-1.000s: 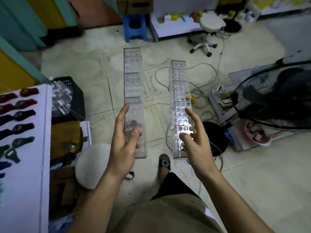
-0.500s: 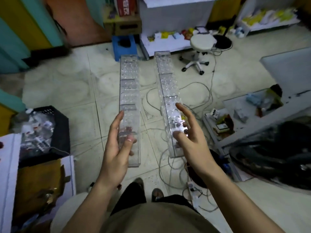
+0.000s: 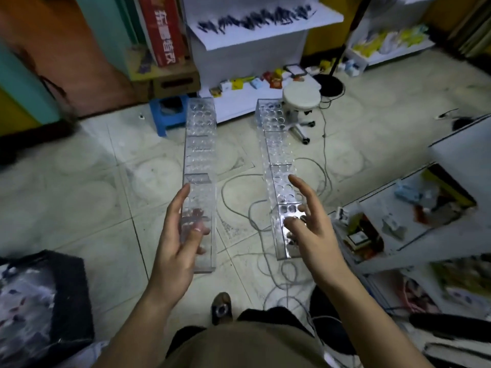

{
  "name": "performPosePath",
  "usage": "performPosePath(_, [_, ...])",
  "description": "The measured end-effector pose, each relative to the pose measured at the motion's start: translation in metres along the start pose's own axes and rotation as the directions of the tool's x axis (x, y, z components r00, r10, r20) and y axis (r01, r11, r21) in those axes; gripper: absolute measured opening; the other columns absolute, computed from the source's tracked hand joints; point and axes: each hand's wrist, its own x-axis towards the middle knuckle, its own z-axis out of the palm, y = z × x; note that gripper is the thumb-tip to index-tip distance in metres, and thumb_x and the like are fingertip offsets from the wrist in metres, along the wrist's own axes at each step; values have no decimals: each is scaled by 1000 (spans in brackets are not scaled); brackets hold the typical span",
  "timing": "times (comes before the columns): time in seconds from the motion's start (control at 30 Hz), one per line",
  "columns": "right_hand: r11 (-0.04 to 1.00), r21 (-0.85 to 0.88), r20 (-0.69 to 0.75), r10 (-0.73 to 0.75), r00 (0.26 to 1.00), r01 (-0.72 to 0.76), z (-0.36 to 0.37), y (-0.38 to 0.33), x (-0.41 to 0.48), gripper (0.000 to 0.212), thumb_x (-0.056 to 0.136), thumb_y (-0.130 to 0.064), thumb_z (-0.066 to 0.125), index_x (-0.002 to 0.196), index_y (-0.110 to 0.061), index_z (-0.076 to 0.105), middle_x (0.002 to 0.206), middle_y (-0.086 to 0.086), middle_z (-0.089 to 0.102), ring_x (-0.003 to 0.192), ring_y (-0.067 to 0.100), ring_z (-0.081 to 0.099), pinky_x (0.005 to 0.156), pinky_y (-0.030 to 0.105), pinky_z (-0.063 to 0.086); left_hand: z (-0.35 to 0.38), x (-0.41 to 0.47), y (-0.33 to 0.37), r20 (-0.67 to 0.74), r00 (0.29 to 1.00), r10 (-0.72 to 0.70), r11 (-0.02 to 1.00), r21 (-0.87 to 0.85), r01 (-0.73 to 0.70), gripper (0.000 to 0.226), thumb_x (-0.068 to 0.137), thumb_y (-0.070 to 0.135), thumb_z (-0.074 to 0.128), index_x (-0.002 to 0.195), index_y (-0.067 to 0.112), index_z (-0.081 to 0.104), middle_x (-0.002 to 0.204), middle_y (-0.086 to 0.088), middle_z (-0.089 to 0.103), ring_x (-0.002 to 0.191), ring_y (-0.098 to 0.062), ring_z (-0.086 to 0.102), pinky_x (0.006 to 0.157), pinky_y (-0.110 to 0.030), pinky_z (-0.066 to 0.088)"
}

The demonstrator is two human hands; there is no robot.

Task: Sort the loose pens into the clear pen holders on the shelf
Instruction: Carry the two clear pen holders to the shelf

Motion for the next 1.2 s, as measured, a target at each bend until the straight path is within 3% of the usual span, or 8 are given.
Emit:
performPosePath(0.13, [1000,15,-73,26,997,-25,5,-7,65,66,83,-22,52,139,-57,47,136,-33,48,115,-3,53,74,15,53,-7,82,8,55,998,15,999,33,-17,58,93,31,49,142,57,35,122,7,60,97,-9,63,75,-27,55])
performPosePath(0.33, [999,25,-135,36,990,-33,0,0,183,66,83,-22,53,138,-57,49,135,-10,54,73,3,49,68,19,50,20,206,2,88,996,7,999,33,-10,53,99,29,53,141,57,36,116,7,62,95,-13,63,74,-26,54])
performPosePath(0.43, [999,37,-148,18,989,-12,-11,2,250,67,84,-19,54,140,-54,48,132,-15,56,71,4,47,66,21,50,43,272,6,107,994,17,998,52,-23,54,97,29,49,142,56,36,115,5,62,95,-12,63,78,-27,53])
performPosePath(0.6, [1000,27,-173,21,985,-17,-39,-12,361,67,88,-11,54,143,-47,47,108,-49,53,75,-8,53,67,20,52,83,380,26,117,992,40,997,65,-48,53,103,22,49,144,51,35,116,3,61,93,-14,63,79,-22,54])
performPosePath(0.8, [1000,-8,-195,12,981,-14,-71,-30,468,68,84,-20,53,142,-53,45,116,-31,56,76,-5,52,71,25,52,130,497,42,143,988,51,996,60,-60,56,99,26,50,144,54,34,120,13,60,98,-15,64,75,-21,54])
performPosePath(0.93, [999,2,-257,35,966,-35,-89,-26,531,67,83,-21,52,142,-53,45,114,-50,51,87,-11,55,81,37,57,164,575,44,197,978,62,997,40,-71,57,97,25,49,146,49,33,115,39,55,102,-8,63,74,-19,53])
performPosePath(1.07, [998,58,-373,54,926,-35,-107,-13,608,66,84,-21,52,142,-53,46,124,-30,55,91,-8,59,76,39,59,202,661,42,250,966,71,996,37,-82,56,103,13,49,147,44,33,110,49,51,102,-17,63,75,-22,54])
performPosePath(1.2, [995,87,-454,78,888,-43,-138,-14,700,64,93,-11,55,141,-53,47,128,-19,54,83,-3,58,71,31,58,245,760,51,336,939,78,994,49,-100,57,103,12,48,146,46,33,109,43,54,94,0,61,76,-21,53])
